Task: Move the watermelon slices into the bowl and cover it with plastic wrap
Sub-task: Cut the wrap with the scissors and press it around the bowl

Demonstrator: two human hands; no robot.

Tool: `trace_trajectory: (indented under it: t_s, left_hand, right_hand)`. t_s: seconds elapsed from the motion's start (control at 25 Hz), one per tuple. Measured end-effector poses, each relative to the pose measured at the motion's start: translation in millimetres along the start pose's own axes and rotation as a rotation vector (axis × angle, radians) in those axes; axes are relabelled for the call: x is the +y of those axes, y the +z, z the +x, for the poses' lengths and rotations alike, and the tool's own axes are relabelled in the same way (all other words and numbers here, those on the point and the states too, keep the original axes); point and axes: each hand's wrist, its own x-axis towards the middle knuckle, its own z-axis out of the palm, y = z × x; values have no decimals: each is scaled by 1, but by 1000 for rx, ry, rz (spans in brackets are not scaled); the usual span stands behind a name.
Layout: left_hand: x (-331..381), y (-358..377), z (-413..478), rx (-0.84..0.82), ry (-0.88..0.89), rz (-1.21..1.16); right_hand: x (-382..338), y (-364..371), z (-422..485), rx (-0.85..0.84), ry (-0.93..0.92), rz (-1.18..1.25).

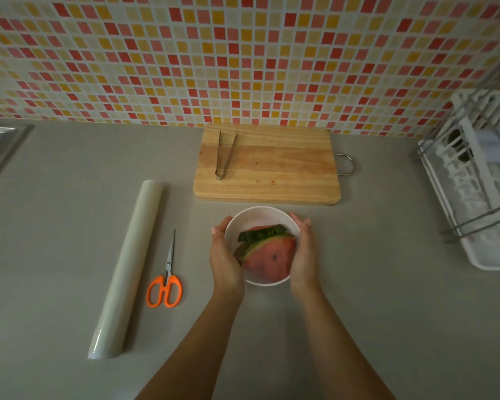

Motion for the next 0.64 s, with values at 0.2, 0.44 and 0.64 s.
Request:
trace_trajectory:
  t_s: [0.2, 0.44, 0.64]
  left_hand:
    - [2, -1, 5, -42, -7, 37]
    - [18, -12, 9, -199, -45, 199]
    - [21, -44, 2, -98, -42, 312]
  right_hand:
    - [0, 2, 0, 25, 139, -31]
    - [-3, -1, 3, 42, 125, -82]
    - [-2, -35, -5, 143, -8, -190]
